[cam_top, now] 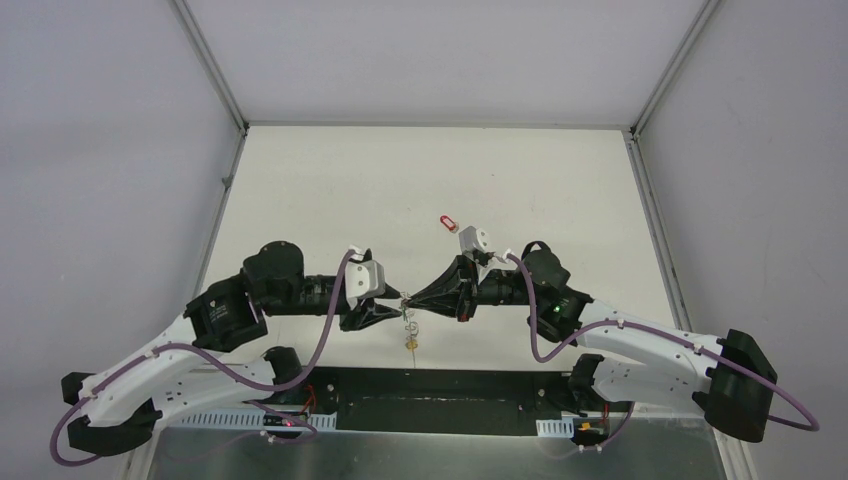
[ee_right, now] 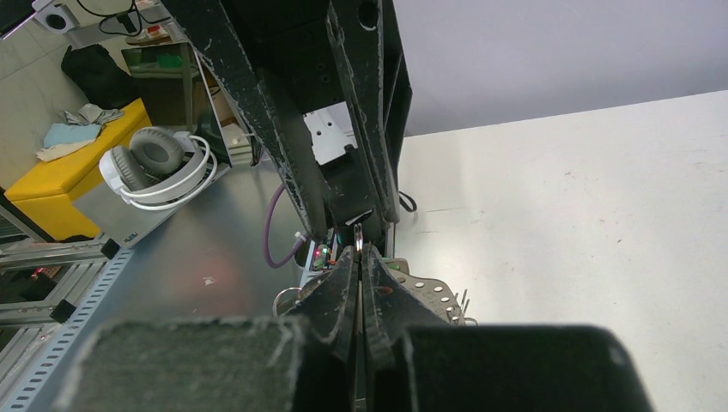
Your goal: Put the keys on the keyring
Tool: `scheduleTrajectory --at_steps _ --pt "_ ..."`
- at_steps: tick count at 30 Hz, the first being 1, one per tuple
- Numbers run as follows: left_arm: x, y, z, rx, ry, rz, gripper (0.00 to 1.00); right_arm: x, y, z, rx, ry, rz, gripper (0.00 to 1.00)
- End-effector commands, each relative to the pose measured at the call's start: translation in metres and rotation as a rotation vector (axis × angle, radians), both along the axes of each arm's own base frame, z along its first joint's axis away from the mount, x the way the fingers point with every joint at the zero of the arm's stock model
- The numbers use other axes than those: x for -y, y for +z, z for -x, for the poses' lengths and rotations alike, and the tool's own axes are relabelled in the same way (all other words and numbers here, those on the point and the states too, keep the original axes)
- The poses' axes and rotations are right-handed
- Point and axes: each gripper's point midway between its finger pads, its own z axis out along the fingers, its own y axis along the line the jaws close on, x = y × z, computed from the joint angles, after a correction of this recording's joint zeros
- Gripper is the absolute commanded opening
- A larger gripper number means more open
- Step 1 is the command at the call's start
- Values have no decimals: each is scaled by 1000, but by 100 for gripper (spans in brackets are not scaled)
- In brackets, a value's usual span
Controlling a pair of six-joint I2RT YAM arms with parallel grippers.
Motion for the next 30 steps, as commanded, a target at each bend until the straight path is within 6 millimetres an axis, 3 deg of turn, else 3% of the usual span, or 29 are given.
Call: scheduleTrajectory --at_steps 1,8,17,22,23,26,30 --pt "9 4 -2 -61 21 37 34 5 29 2 62 -8 -98 0" --pt "13 0 -4 -80 26 24 26 5 29 1 60 -8 -97 0" --pt "17 -4 -8 -99 40 14 1 5 28 1 58 -9 -96 0" --pt "13 2 -11 -88 64 25 0 5 28 1 53 -17 -98 0" --pt "12 3 -12 -85 71 26 0 5 28 1 52 -16 -99 8" --pt "9 8 -14 -79 92 14 0 7 28 0 50 -22 -101 45" --pt "4 9 -17 -79 108 -56 0 11 29 -2 58 -52 -112 66"
